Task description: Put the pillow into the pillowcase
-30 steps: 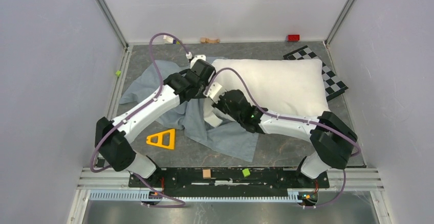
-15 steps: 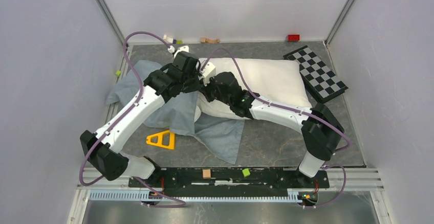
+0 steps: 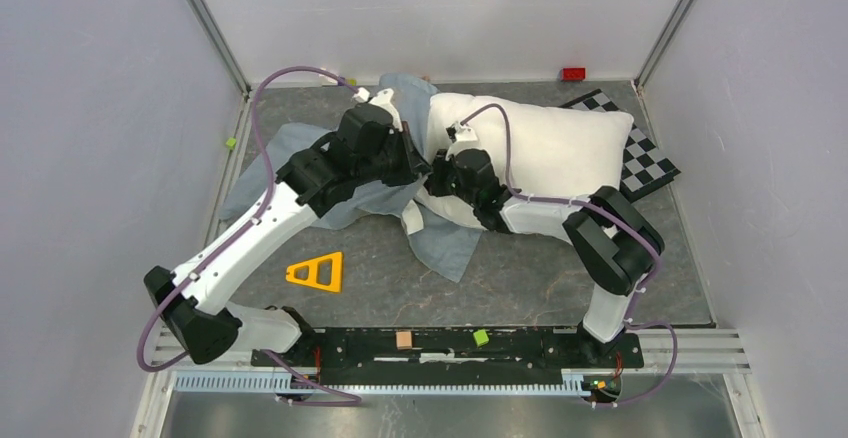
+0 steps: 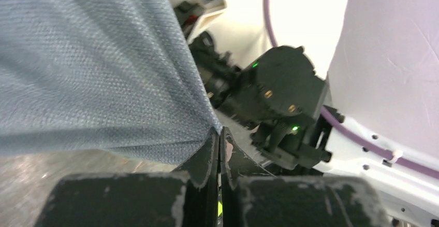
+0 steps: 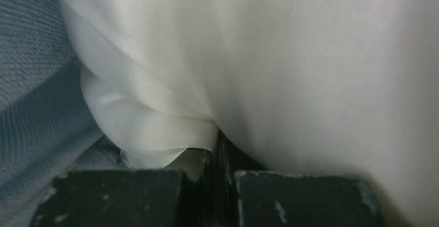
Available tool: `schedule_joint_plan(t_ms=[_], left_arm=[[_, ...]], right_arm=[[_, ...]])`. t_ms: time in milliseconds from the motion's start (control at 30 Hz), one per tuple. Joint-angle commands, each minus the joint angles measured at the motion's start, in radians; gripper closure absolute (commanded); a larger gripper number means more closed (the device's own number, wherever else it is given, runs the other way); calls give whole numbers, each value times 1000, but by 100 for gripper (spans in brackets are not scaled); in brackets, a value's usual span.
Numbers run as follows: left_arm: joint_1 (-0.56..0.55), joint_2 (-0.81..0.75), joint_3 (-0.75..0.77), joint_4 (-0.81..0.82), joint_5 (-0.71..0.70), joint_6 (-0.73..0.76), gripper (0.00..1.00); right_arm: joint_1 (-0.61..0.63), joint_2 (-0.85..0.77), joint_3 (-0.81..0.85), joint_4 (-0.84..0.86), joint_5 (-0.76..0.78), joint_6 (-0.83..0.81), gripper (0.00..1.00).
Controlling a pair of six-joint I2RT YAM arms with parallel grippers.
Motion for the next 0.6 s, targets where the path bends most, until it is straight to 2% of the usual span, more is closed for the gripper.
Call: schedule_joint_plan(t_ms=[0, 67, 133, 200, 267, 433, 567], left_arm=[[-80, 53, 63, 173, 230, -37, 98], [-91, 68, 72, 171, 213, -37, 98], [-86, 60, 52, 146, 126, -23, 97], [-54, 38, -5, 139, 57, -36, 95], [10, 7, -92, 198, 81, -73, 95], [88, -38, -241, 343, 90, -100, 94], [99, -48, -284, 394, 101, -108, 94]], right_arm=[[53, 11, -30, 113, 78, 104, 100], [68, -1, -40, 142, 69, 103, 100], [66, -41, -84, 184, 64, 125, 100], [60, -107, -144, 243, 54, 146, 100], [59, -164, -207, 289, 45, 171, 99], [61, -266, -328, 377, 32, 224, 87], [62, -337, -369, 348, 73, 190, 71]])
